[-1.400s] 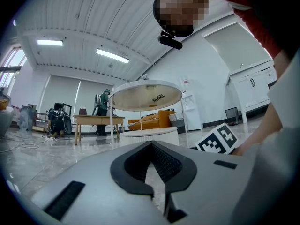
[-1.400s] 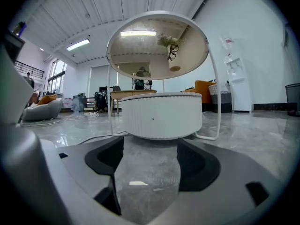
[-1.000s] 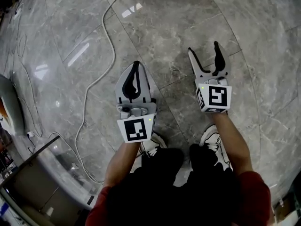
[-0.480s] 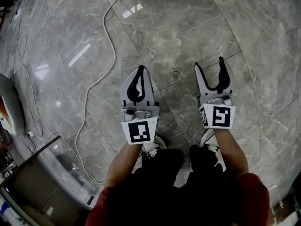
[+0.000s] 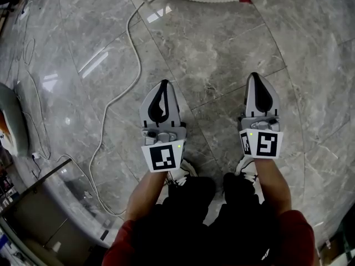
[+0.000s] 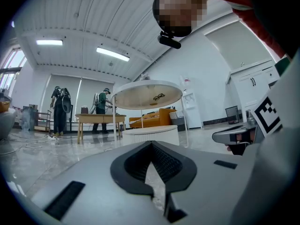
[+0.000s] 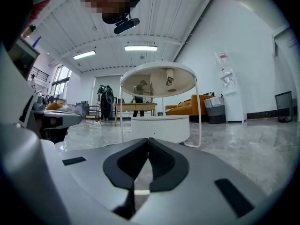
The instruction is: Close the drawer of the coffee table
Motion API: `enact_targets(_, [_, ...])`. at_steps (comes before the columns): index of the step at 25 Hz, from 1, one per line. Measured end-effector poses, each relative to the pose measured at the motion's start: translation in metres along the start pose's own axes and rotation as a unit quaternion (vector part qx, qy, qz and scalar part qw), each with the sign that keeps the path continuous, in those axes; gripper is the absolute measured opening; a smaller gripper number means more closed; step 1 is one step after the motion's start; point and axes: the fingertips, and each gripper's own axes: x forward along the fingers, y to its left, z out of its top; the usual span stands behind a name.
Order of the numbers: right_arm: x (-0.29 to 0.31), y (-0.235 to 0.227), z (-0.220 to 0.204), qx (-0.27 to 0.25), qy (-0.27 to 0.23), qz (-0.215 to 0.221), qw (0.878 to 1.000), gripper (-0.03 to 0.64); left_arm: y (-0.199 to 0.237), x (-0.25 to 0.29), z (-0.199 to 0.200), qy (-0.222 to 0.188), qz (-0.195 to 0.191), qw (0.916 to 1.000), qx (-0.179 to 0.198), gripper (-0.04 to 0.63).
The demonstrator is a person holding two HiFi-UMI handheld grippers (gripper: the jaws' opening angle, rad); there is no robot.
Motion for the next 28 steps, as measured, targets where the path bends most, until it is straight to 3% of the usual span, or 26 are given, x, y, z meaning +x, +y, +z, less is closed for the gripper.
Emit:
enact_targets(5, [-0.002,0.004,0.055,0.006,-0.001,0.003,1.0,0.023,0.019,-0.004,0.039,0.014,0.014,0.9998,-0.001,0.012])
enact_targets(9, [-0.01,0.01,0.145,-0.012,0.003,0.016,1.0,0.023,0.033,-0.009,0.116,0.025,0.003,0.9996,0.016,0.012])
enact_targets(13, [-0.021,0.019,0.254,-0.012,0.013,0.02,1.0,0.023,0.058,-0.016,0.223,0.042,0.009,0.9988,0.022,0.012])
enact_targets(18, [-0.034,0.028,0.417,0.001,0.018,0.031,0.999,0.023,0.081,-0.019,0.391,0.046,0.025,0.9985,0.015,0.012])
enact_targets(22, [-0.06,0.042,0.548,0.001,0.038,0.048,0.998,0.023,0.096,-0.046,0.512,0.094,0.033,0.9948,-0.018,0.012])
enact_targets(28, [-0.076,0.047,0.724,-0.015,0.002,0.075,0.997,0.023,0.112,-0.062,0.662,0.101,0.058,0.9928,-0.028,0.012])
